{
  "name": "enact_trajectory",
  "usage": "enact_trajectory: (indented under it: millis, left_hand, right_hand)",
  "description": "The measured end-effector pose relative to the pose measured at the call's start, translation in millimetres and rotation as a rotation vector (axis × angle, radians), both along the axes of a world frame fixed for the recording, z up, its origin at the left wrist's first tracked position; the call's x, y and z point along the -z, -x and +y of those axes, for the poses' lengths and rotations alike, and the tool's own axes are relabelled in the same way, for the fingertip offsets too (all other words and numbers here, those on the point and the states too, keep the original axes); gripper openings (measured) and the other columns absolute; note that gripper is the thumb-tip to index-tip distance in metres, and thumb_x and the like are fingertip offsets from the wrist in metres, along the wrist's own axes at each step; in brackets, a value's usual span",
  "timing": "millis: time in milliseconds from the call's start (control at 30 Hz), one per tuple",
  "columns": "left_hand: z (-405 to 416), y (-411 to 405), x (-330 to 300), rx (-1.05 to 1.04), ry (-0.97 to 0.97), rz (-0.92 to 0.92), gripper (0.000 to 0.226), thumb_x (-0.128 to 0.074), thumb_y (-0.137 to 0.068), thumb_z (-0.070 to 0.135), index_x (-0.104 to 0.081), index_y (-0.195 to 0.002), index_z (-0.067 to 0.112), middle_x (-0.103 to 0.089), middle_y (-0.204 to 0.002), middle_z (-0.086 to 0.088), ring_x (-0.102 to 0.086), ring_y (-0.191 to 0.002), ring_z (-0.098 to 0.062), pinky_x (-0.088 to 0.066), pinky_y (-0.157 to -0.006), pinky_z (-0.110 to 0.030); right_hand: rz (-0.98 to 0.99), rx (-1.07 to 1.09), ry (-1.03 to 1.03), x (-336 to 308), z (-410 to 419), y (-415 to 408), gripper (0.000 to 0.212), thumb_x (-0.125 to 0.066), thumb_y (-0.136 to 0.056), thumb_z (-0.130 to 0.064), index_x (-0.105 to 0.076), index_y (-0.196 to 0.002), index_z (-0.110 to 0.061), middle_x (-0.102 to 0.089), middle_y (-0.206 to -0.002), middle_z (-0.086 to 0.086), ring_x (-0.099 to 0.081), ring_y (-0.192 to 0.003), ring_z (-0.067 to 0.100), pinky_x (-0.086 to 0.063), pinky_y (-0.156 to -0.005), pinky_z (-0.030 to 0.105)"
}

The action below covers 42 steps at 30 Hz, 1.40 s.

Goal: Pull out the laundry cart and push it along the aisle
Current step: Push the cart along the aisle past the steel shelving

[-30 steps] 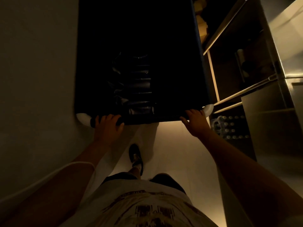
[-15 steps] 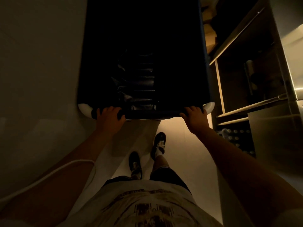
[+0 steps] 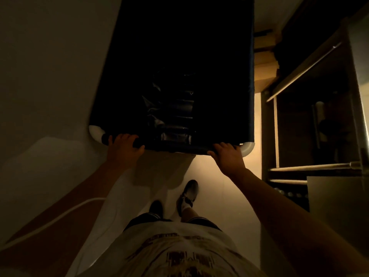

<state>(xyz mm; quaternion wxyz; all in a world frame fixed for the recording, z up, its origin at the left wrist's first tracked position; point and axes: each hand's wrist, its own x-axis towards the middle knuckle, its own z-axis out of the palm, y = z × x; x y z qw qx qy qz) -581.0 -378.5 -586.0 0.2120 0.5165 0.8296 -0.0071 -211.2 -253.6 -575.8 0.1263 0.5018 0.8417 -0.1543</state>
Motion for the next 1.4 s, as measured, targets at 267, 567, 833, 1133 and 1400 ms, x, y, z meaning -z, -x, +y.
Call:
enact_trajectory:
  millis: [267,567,833,1133,1400]
  left_hand:
    - [46.7,14.7,1.7,-0.002,0.026,-0.002,0.062,-0.046,-0.092,0.061,-0.056,-0.140,0.022,-0.056,-0.145,-0.010,-0.045,-0.139,-0.034,-0.016,-0.123,-0.060]
    - [101.8,24.0,-2.3,-0.010,0.009,0.010,0.071,-0.038,-0.083,0.065,-0.059,-0.136,0.022,-0.059,-0.140,-0.010,-0.048,-0.134,-0.036,-0.019,-0.122,-0.060]
    - [149.2,42.8,1.4,0.068,-0.098,0.063,0.065,-0.044,-0.084,0.062,-0.066,-0.128,0.020,-0.066,-0.129,-0.010,-0.054,-0.127,-0.038,-0.026,-0.118,-0.062]
    - [209.9,65.0,2.1,0.102,-0.110,0.058,0.068,-0.041,-0.082,0.062,-0.069,-0.125,0.018,-0.069,-0.123,-0.012,-0.057,-0.122,-0.039,-0.029,-0.116,-0.060]
    - [255.5,82.5,6.3,0.157,-0.093,0.082,0.067,-0.040,-0.084,0.063,-0.067,-0.127,0.017,-0.068,-0.121,-0.015,-0.057,-0.119,-0.041,-0.033,-0.111,-0.063]
  right_hand:
    - [0.000,-0.033,0.010,0.5,51.9,12.3,0.045,-0.035,-0.102,-0.056,-0.059,-0.128,-0.028,-0.066,-0.123,0.001,-0.059,-0.118,0.028,-0.042,-0.101,0.044]
    - [0.036,-0.003,0.002,2.6,103.4,26.1,0.044,-0.036,-0.102,-0.055,-0.060,-0.126,-0.027,-0.067,-0.119,0.002,-0.061,-0.114,0.029,-0.043,-0.100,0.045]
    - [0.035,0.028,-0.022,0.0,149.7,44.5,0.043,-0.037,-0.102,-0.053,-0.058,-0.130,-0.028,-0.067,-0.121,0.000,-0.061,-0.115,0.028,-0.043,-0.101,0.044]
    - [-0.016,0.051,-0.013,-5.5,208.8,67.3,0.043,-0.038,-0.102,-0.053,-0.059,-0.130,-0.028,-0.066,-0.123,-0.002,-0.059,-0.120,0.025,-0.041,-0.102,0.043]
    - [0.022,0.134,-0.011,-9.9,248.4,86.6,0.037,-0.043,-0.103,-0.048,-0.061,-0.129,-0.028,-0.067,-0.123,-0.002,-0.059,-0.121,0.025,-0.037,-0.109,0.045]
